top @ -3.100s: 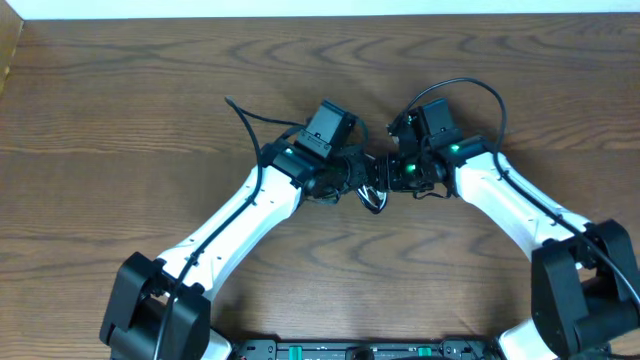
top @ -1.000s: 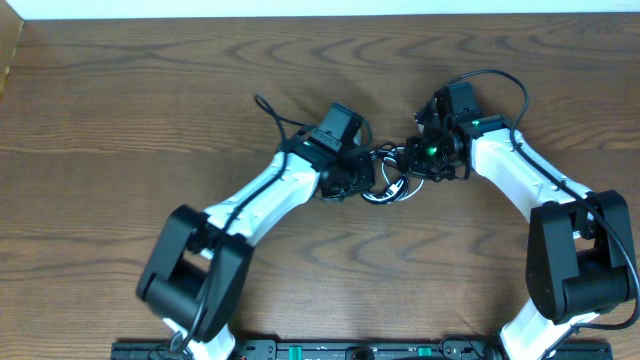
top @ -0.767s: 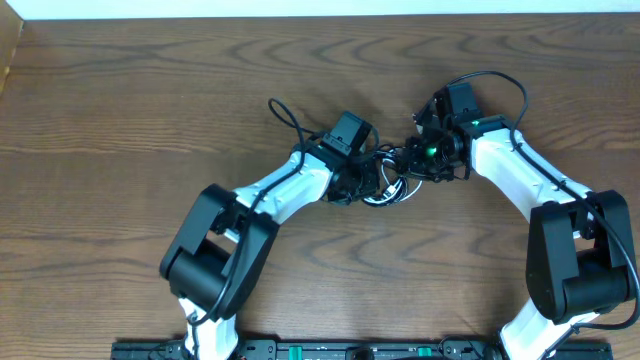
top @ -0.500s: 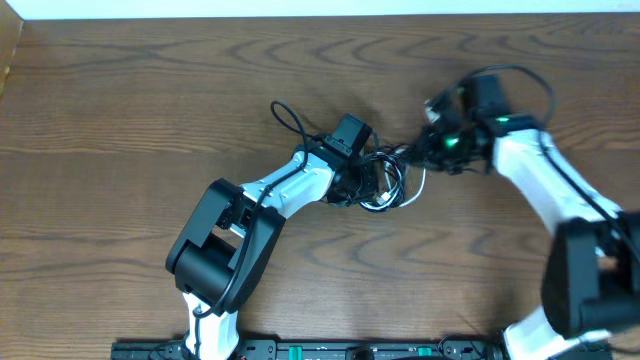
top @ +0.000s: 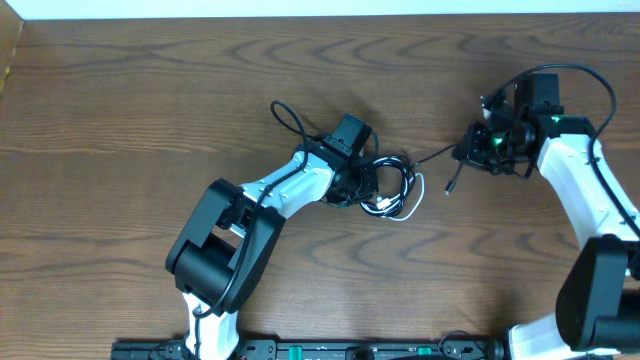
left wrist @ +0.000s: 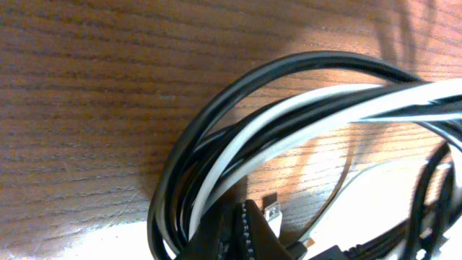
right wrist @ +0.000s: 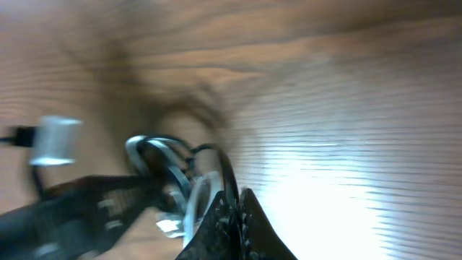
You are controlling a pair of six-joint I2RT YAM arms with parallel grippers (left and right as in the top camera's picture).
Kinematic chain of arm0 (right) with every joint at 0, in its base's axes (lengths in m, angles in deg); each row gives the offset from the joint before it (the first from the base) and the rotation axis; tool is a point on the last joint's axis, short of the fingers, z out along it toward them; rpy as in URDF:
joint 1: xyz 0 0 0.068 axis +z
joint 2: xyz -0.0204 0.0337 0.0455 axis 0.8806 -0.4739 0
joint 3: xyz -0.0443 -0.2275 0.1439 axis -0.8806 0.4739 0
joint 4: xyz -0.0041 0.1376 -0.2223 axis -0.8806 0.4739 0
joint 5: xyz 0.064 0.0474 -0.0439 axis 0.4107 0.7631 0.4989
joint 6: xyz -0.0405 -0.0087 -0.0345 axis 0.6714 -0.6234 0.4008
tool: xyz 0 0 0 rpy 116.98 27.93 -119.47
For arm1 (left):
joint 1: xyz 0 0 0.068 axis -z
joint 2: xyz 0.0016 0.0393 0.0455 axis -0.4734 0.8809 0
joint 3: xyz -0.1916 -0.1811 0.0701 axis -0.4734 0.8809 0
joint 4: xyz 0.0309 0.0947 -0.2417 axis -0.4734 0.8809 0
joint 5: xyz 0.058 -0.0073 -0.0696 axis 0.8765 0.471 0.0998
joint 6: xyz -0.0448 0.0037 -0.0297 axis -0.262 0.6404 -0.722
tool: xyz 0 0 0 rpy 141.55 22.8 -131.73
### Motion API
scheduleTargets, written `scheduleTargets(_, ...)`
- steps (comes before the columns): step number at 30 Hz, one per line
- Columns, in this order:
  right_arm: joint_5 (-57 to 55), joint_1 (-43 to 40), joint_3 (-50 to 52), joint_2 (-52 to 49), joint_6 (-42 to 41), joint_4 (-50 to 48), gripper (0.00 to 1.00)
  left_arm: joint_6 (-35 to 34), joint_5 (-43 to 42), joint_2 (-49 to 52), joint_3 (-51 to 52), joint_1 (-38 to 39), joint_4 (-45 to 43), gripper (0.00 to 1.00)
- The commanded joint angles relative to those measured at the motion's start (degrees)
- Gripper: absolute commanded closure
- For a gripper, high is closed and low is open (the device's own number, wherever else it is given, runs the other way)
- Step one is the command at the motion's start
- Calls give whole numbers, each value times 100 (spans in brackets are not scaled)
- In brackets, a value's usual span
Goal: Untangle cables
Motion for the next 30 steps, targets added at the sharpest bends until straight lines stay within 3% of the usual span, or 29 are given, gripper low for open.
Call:
scheduleTargets(1,-1049,-9,-11,-208,516,120,99,114,229,197,37,-24,114,93)
scheduleTargets(4,-1368,-9,22,-345,745,212,88,114,229,195,37,-24,118,93)
scheduleTargets(8,-1471,-9,22,-492,992,404,57,133,229,195,37,-24,118,92)
scheduleTargets(10,-1300,-9,-4,-470,1016,420,47,334,229,168,17,-28,96,93)
scheduleTargets(17,149,39,-732,-236,1211,557,44,896,236,-507,-74,-127,247,93)
scheduleTargets(21,634,358,-1147,-127,1202,568,47,887,295,-994,-74,-238,382,93)
scheduleTargets(30,-151,1388,-1110,-190,256,608,63,538,295,-1307,-72,-717,1123,93)
